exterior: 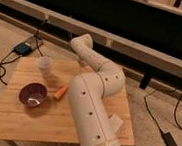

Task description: Push the eraser across the table

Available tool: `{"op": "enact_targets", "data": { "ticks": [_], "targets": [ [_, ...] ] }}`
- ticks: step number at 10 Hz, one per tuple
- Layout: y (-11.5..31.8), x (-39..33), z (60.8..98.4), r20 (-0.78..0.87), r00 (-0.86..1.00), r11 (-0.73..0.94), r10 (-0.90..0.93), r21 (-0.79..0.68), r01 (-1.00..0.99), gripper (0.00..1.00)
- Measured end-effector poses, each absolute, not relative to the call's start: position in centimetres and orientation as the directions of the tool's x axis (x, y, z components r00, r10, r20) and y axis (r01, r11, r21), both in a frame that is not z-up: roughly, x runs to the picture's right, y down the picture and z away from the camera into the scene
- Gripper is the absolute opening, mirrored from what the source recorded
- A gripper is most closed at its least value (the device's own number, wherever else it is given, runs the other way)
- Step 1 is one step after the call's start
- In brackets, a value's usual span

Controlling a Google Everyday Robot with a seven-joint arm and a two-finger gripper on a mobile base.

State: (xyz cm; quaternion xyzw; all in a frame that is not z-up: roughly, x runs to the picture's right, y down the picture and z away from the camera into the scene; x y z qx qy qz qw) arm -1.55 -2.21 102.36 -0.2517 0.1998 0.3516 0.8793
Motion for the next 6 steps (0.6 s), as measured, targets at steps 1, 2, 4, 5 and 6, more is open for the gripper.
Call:
{"op": "enact_targets", "data": {
  "ticks": [1, 2, 4, 5, 6],
  "targets": [
    [-1.8, -1.6, 101.7, -0.535, 0.681, 0.632, 0.500, -0.312, -0.709, 0.65],
    [-1.3, -1.7, 101.2, -0.539, 0.689, 0.636, 0.485, -0.322, -0.701, 0.65],
    [0.1, -2.3, 100.1, -0.547, 0.707, 0.643, 0.449, -0.352, -0.681, 0.65],
    [0.9, -2.5, 99.6, -0.550, 0.714, 0.643, 0.434, -0.366, -0.673, 0.65],
    [1.5, -2.6, 99.1, -0.554, 0.718, 0.641, 0.421, -0.378, -0.668, 0.65]
  ]
}}
